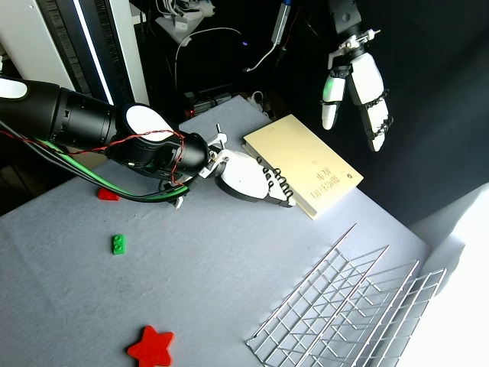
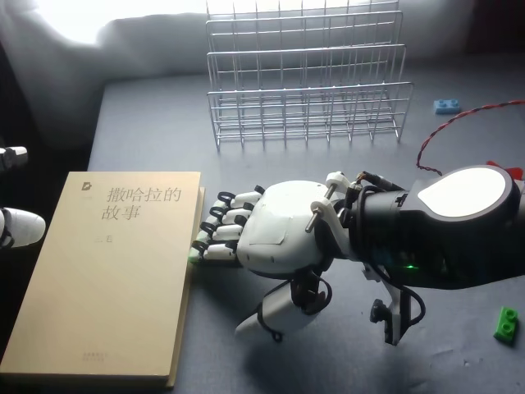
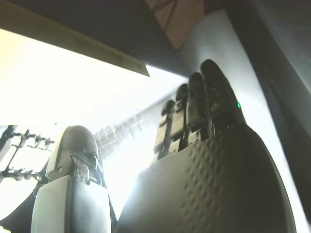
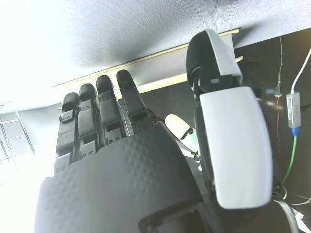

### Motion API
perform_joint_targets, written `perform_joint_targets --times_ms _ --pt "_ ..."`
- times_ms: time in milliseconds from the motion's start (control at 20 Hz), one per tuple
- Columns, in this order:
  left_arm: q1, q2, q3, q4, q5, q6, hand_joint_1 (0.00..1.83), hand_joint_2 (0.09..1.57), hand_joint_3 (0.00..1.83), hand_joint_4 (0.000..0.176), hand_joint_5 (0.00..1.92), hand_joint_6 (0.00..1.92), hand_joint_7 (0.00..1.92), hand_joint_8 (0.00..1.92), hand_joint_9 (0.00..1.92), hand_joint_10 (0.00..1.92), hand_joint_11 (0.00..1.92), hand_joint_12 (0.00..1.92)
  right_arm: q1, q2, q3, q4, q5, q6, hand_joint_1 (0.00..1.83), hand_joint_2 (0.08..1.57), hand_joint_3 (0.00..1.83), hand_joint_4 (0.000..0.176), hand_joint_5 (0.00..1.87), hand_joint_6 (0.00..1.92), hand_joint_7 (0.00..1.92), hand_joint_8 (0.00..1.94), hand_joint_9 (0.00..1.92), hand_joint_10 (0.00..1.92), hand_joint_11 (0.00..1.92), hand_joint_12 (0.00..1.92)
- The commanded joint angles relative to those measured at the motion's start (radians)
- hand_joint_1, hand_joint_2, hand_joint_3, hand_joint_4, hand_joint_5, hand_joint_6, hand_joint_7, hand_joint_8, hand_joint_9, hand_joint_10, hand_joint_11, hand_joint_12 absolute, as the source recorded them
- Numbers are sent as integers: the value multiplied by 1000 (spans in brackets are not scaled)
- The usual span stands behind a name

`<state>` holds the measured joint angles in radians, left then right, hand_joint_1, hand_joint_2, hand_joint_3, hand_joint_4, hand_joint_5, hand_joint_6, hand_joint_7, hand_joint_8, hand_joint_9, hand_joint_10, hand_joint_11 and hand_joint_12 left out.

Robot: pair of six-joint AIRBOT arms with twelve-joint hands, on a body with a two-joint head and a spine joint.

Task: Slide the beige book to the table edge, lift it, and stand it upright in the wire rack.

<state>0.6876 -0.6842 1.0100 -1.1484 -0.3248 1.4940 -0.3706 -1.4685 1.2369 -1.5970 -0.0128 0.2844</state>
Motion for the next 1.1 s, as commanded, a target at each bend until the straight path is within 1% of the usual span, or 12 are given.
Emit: perform_joint_targets --times_ms 0,100,150,250,300,350,500,600,700,800,900,1050 --pt "-12 0 12 14 -79 -3 412 1206 0 47 0 0 61 1 56 1 0 407 14 0 -7 2 14 4 36 1179 4 0 5 0 26 1 19 2 1 1" --pt "-12 -2 13 14 -83 -12 386 1215 2 48 0 0 41 1 41 1 0 321 14 -1 -7 2 14 4 73 1173 0 0 24 8 42 7 36 10 22 12" --pt "-12 -3 14 14 -83 -13 377 1216 2 45 0 0 46 2 46 3 0 336 14 -2 -7 2 13 4 91 1171 0 0 33 11 51 8 44 12 25 16" --pt "-12 -3 15 14 -84 -16 401 1210 0 52 0 0 61 5 58 6 0 336 14 -5 -7 2 13 5 90 1173 0 0 42 11 65 10 59 14 30 25" --pt "-12 -4 16 14 -84 -17 394 1210 0 56 0 0 57 3 60 7 0 338 14 -5 -7 2 14 5 109 1168 2 0 59 2 79 1 79 3 5 146" --pt "-12 -4 17 14 -84 -18 394 1211 0 54 0 0 58 3 59 6 0 336 14 -6 -7 2 14 5 121 1169 3 0 53 0 75 0 80 0 0 171" --pt "-12 -5 19 14 -84 -21 412 1208 0 54 0 0 64 3 72 7 0 356 16 -7 -7 2 14 8 100 1171 1 0 57 1 78 3 74 3 0 125" --pt "-12 -6 21 14 -85 -21 432 1209 0 50 0 0 70 1 59 1 0 284 17 -8 -7 2 14 11 74 1174 1 0 36 0 60 1 57 0 0 40" --pt "-12 -6 22 14 -85 -21 440 1206 0 47 0 0 82 2 69 3 0 364 17 -8 -7 2 14 12 66 1176 1 0 27 2 46 1 40 1 0 7" --pt "-12 -6 23 14 -85 -21 435 1211 0 49 0 0 61 0 49 1 0 280 17 -9 -7 2 14 12 62 1171 0 0 23 1 48 2 43 4 0 0" --pt "-12 -6 23 14 -85 -21 425 1203 0 52 0 0 75 2 62 5 0 341 17 -7 -7 2 14 12 68 1175 1 0 8 0 28 0 25 0 0 0" --pt "-12 -7 26 14 -88 -26 414 1211 2 51 0 0 69 2 59 1 0 289 12 -5 -7 2 17 12 56 1174 0 0 0 0 20 0 9 0 0 0"
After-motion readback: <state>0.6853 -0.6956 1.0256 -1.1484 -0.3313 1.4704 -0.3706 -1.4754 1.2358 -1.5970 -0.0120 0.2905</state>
